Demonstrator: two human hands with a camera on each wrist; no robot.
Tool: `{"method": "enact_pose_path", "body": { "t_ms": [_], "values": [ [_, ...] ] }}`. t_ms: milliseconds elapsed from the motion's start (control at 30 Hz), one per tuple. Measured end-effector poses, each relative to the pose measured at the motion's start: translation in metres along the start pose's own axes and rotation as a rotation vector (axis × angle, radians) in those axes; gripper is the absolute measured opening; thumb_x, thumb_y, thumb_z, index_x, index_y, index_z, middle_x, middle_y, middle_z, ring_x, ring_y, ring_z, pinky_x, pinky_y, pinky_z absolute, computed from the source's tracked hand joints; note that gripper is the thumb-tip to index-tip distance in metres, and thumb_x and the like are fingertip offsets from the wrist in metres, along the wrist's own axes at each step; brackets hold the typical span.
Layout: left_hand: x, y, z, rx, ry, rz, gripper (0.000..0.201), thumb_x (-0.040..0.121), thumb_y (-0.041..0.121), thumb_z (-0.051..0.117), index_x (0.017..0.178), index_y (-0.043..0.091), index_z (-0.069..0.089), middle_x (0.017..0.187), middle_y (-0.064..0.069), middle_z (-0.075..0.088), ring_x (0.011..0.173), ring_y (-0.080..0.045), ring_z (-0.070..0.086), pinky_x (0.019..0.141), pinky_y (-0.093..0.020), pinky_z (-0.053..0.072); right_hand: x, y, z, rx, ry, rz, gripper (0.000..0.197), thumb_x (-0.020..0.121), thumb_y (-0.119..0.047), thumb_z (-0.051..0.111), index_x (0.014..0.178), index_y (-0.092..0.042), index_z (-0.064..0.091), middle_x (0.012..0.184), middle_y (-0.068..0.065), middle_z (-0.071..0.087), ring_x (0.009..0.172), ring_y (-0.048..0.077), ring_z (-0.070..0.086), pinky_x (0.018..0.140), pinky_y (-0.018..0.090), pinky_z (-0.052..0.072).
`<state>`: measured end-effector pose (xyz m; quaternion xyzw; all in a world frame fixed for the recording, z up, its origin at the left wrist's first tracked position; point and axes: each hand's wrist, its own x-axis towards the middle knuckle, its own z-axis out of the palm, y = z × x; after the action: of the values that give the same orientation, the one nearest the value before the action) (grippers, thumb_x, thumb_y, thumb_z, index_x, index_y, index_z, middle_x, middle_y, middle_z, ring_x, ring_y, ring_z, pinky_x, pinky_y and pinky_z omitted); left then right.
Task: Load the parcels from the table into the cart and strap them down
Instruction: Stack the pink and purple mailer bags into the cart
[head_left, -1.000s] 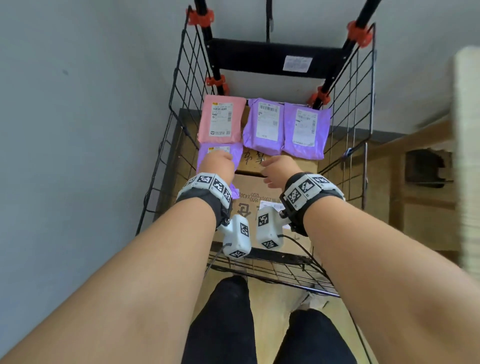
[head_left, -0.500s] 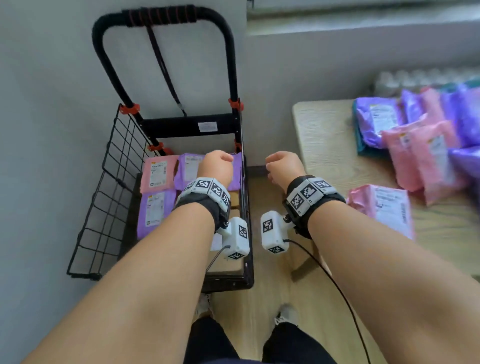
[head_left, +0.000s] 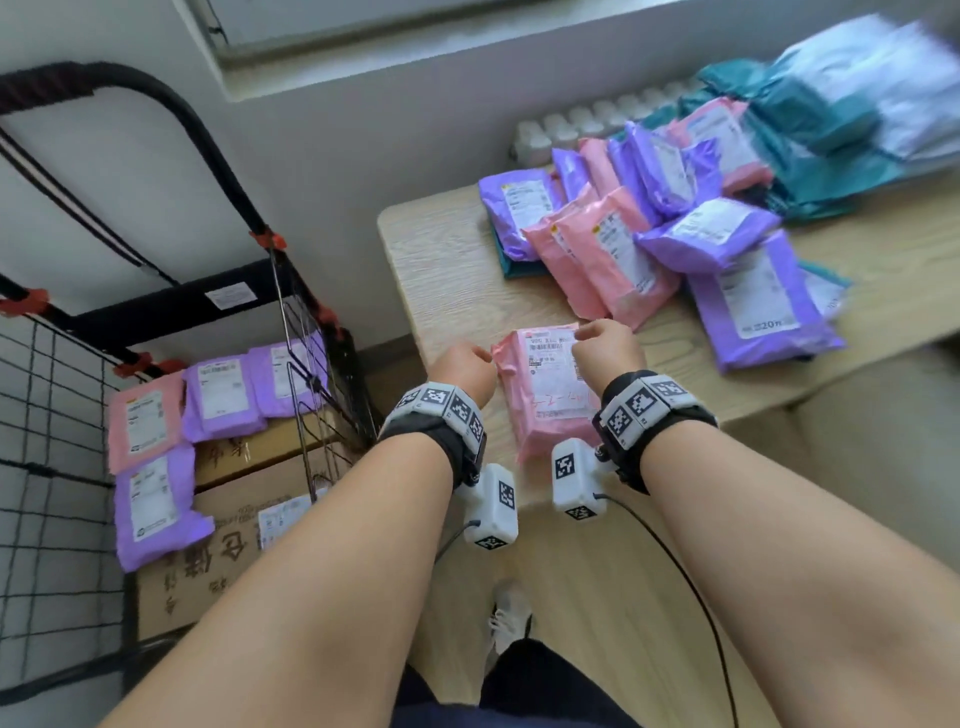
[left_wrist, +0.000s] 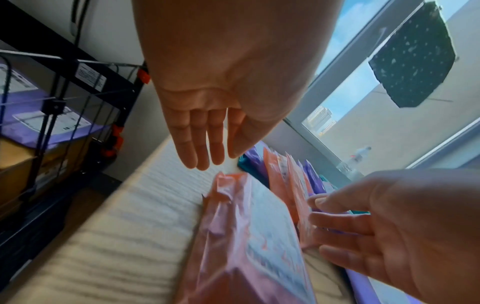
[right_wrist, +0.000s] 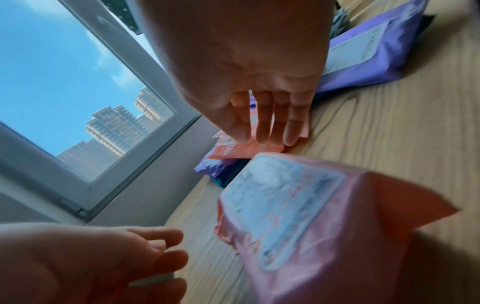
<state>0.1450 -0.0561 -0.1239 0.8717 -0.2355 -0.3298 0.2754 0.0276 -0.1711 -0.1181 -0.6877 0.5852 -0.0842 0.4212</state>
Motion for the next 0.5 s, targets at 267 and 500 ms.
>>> {"method": "enact_pose_path", "body": {
  "t_ms": [267,500],
  "values": [
    [-0.004,0.003,0.058,0.094,-0.205,-0.039,0.033,0.087,0.020,0.055,0.118,0.014,0.062,0.113,-0.006,0.067,0.100,-0.025,0.063,0.084,-0.031,0.050,0.002,0.047,-0.010,-0.015,-0.137,0.117,0.023,0.088,-0.009,0.058,0.108,-0.011,0.067,0.113,0.009,0.068,0.106,0.026,0.062,0.092,0.035,0.049],
    [-0.006,-0.011,0.062,0.155,-0.195,-0.059,0.022,0.087,0.021,0.056,0.103,0.009,0.067,0.099,-0.009,0.068,0.077,-0.021,0.058,0.054,-0.024,0.038,-0.003,0.049,0.007,-0.075,-0.223,0.138,0.027,0.087,-0.010,0.059,0.113,-0.009,0.065,0.112,0.008,0.069,0.096,0.023,0.065,0.084,0.034,0.053]
  ]
}}
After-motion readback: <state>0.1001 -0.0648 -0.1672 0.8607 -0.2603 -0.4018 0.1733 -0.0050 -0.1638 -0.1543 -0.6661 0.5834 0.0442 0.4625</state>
